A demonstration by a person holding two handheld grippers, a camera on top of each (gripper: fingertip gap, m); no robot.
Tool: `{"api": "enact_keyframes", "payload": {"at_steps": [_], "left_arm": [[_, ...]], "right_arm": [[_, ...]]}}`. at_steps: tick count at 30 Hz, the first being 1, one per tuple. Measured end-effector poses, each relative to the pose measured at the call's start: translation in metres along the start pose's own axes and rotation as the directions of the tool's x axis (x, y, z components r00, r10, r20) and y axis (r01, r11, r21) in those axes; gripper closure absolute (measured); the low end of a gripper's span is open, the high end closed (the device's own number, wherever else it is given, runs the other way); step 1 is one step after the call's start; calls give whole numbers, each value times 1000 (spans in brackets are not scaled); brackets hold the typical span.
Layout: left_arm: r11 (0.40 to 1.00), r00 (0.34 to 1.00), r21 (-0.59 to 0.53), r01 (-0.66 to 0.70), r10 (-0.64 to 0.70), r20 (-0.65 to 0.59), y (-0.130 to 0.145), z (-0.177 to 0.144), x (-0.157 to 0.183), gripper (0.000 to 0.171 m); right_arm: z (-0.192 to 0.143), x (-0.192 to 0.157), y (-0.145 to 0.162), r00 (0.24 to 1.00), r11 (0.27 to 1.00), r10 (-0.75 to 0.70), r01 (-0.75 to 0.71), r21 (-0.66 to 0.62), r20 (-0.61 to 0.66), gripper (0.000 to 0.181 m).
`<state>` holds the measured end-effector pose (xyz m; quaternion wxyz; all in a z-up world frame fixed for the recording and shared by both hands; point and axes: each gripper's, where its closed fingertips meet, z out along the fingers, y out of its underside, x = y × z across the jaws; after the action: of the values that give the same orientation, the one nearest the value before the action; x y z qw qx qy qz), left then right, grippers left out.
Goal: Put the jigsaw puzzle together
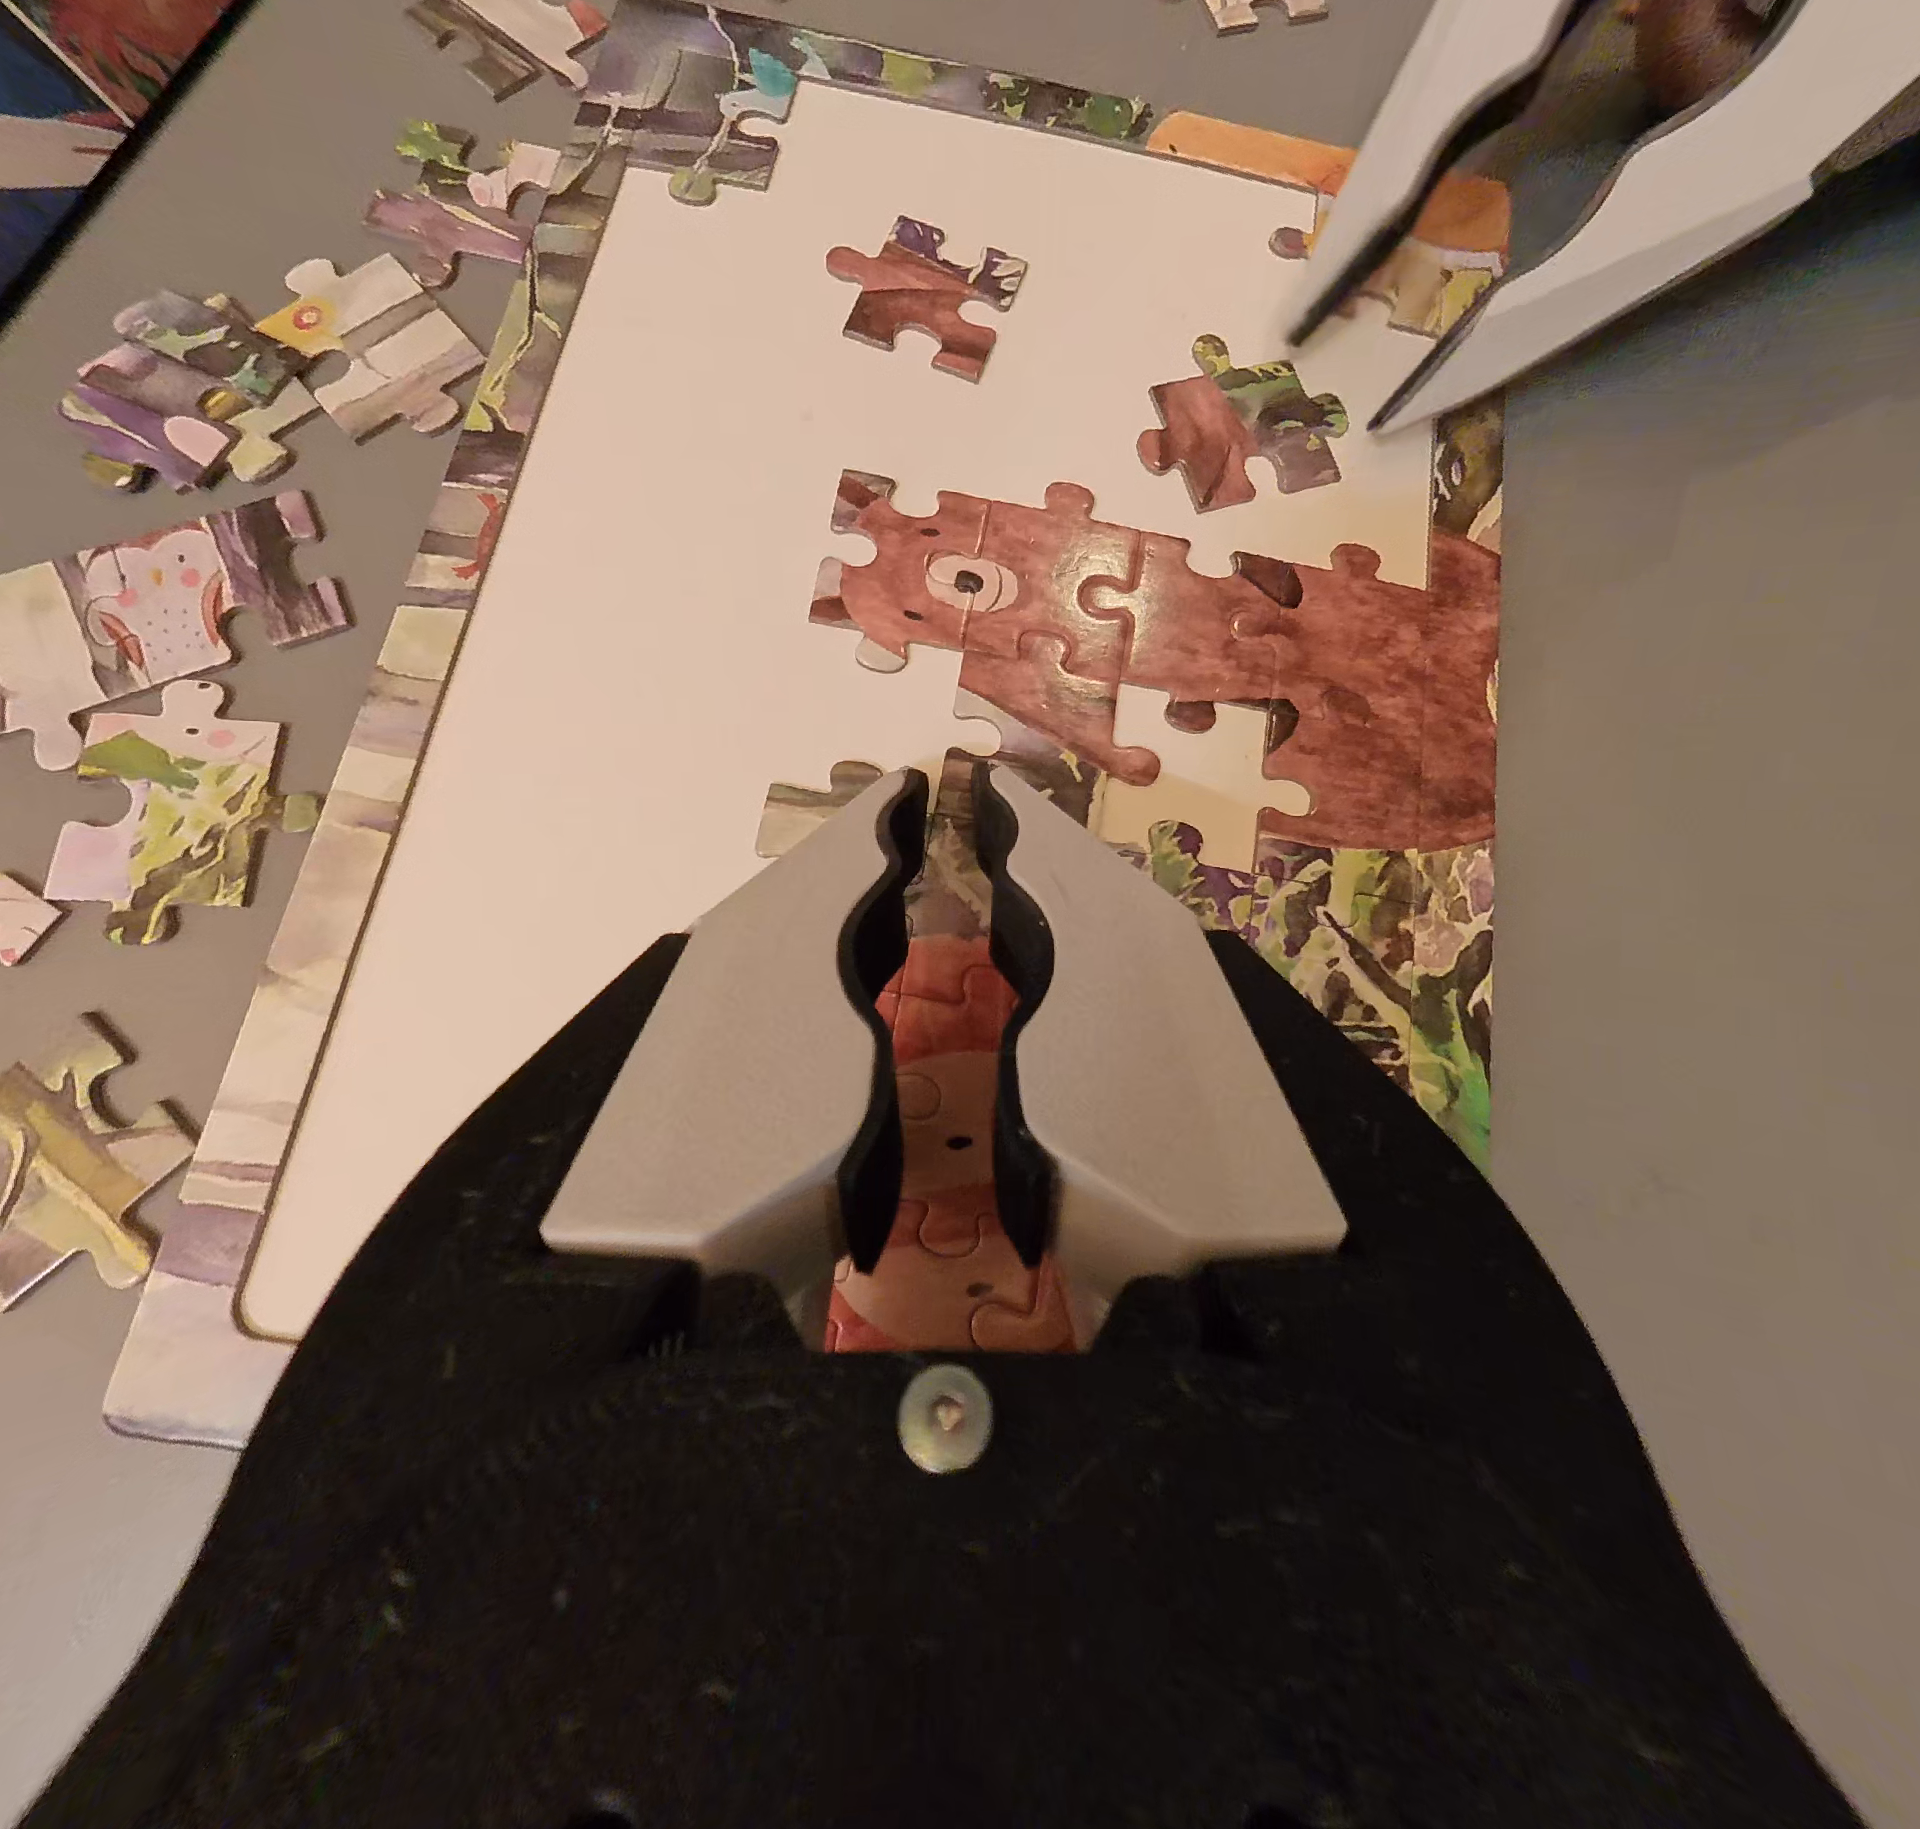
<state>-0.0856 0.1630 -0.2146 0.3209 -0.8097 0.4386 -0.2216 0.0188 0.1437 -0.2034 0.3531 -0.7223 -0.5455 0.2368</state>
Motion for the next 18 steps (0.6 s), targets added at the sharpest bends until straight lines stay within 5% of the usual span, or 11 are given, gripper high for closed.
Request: {"api": "enact_keyframes", "payload": {"at_steps": [4, 12, 18], "left_arm": [[1000, 1000, 0, 1, -1, -1, 0, 0, 0, 162], [1000, 1000, 0, -4, 4, 4, 0, 0, 0, 162], [1000, 1000, 0, -2, 2, 2, 0, 0, 0, 162]], "right_arm": [[9, -3, 1, 1000, 1000, -3, 2, -31, -23, 137], [12, 3, -2, 997, 999, 4, -8, -49, -80, 163], [19, 8, -8, 992, 998, 28, -35, -57, -120, 166]]}}
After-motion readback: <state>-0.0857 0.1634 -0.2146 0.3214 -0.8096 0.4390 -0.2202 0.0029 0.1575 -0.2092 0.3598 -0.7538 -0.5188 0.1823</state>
